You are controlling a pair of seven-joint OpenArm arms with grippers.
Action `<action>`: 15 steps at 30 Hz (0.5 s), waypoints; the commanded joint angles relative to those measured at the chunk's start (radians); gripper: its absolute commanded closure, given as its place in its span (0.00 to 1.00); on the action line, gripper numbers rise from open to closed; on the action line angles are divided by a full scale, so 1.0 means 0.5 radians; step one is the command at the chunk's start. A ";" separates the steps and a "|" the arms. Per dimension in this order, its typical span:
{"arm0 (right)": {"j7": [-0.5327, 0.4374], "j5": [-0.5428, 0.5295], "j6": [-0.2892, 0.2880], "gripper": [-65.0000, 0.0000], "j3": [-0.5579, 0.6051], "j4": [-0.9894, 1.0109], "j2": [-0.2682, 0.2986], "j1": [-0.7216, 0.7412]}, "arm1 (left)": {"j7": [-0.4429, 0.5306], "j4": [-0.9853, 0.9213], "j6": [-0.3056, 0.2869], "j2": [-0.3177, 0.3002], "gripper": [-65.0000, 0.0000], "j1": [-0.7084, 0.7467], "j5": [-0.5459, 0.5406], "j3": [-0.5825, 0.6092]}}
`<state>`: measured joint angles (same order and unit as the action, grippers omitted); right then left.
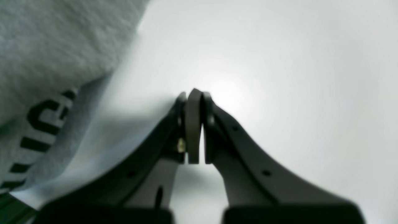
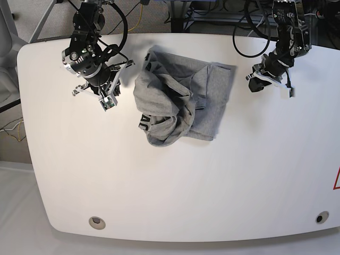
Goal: Fold the T-shirt properly
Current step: 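Release the shirt with the right gripper and lift it away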
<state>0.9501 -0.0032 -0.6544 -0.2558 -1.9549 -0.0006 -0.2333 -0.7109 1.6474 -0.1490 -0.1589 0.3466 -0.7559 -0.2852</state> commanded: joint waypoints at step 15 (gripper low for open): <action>-0.033 -0.017 0.022 0.99 0.185 -0.041 -0.099 -0.038 | 0.027 0.027 -0.014 -0.018 0.97 -0.013 -0.027 -0.005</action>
<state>0.9504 -0.0032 -0.6502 -0.1787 -1.9553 -0.0422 -0.2565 -0.7109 1.6470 -0.1490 -0.1589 0.3458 -0.7559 -0.2852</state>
